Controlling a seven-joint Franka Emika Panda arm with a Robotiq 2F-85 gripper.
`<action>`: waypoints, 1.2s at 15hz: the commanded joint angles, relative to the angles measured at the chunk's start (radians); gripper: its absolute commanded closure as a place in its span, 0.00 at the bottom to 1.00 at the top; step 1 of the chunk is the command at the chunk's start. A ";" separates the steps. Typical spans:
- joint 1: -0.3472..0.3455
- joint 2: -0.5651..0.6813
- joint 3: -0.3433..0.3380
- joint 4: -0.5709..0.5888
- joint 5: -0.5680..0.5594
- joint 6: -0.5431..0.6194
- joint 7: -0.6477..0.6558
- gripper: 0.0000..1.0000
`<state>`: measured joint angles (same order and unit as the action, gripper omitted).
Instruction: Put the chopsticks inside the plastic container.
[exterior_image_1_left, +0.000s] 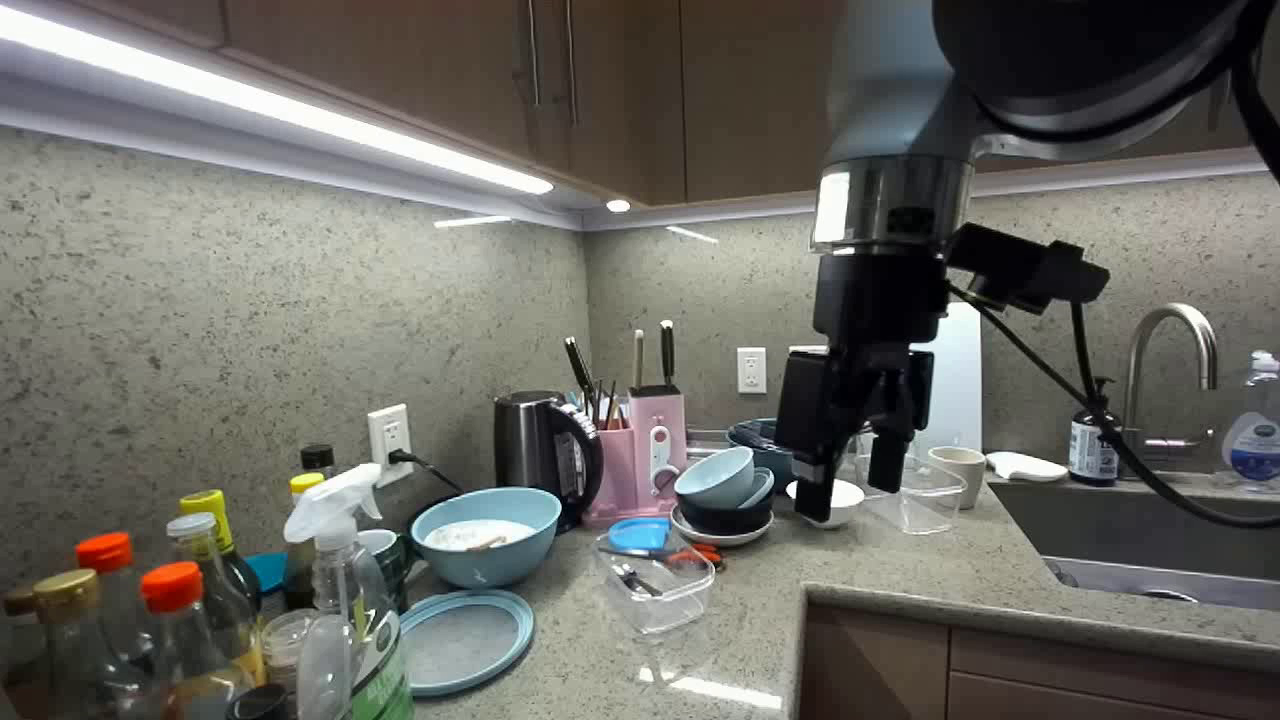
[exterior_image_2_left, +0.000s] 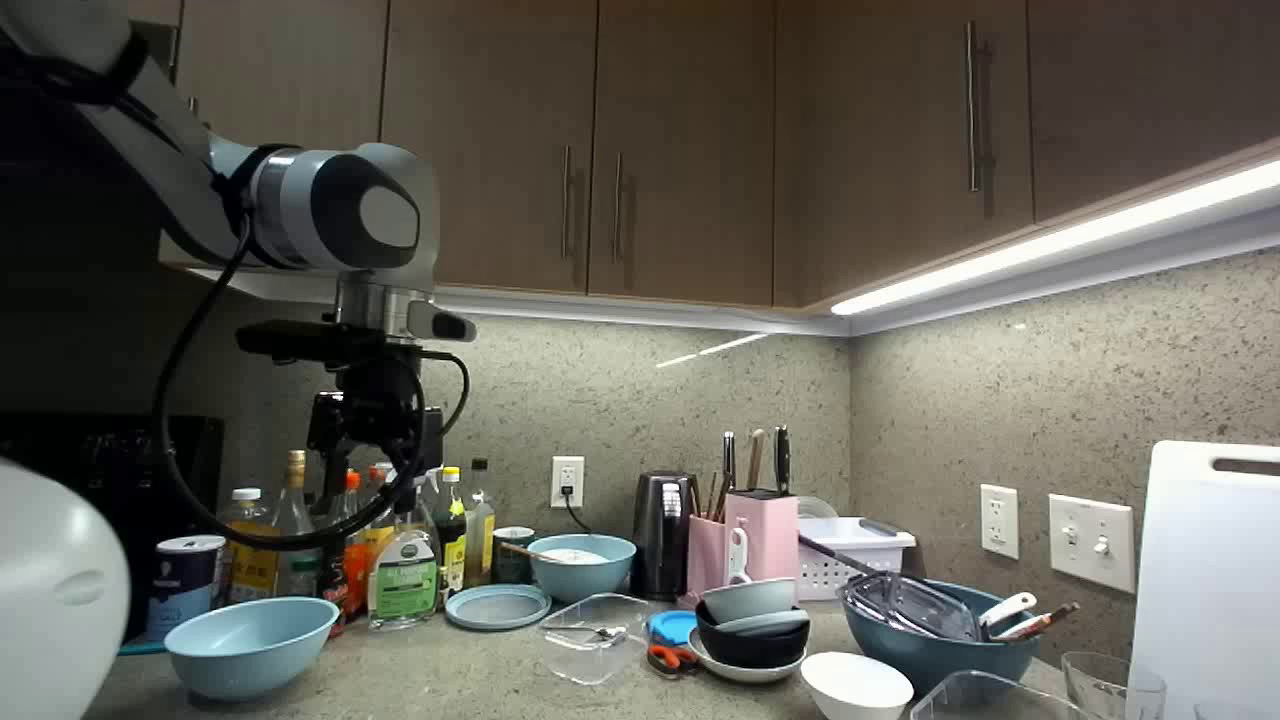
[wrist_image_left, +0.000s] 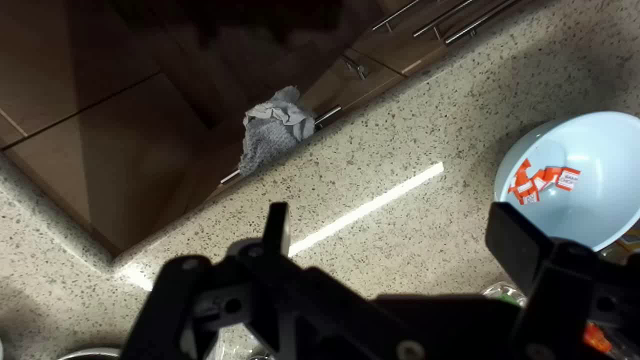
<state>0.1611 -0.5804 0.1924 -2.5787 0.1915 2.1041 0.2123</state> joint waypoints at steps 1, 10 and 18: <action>0.001 0.000 -0.002 0.002 -0.001 -0.002 0.001 0.00; -0.050 0.074 0.046 0.020 -0.046 0.239 0.104 0.00; -0.120 0.311 0.049 0.187 -0.299 0.336 0.078 0.00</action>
<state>0.0685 -0.3560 0.2354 -2.4637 -0.0193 2.4404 0.2889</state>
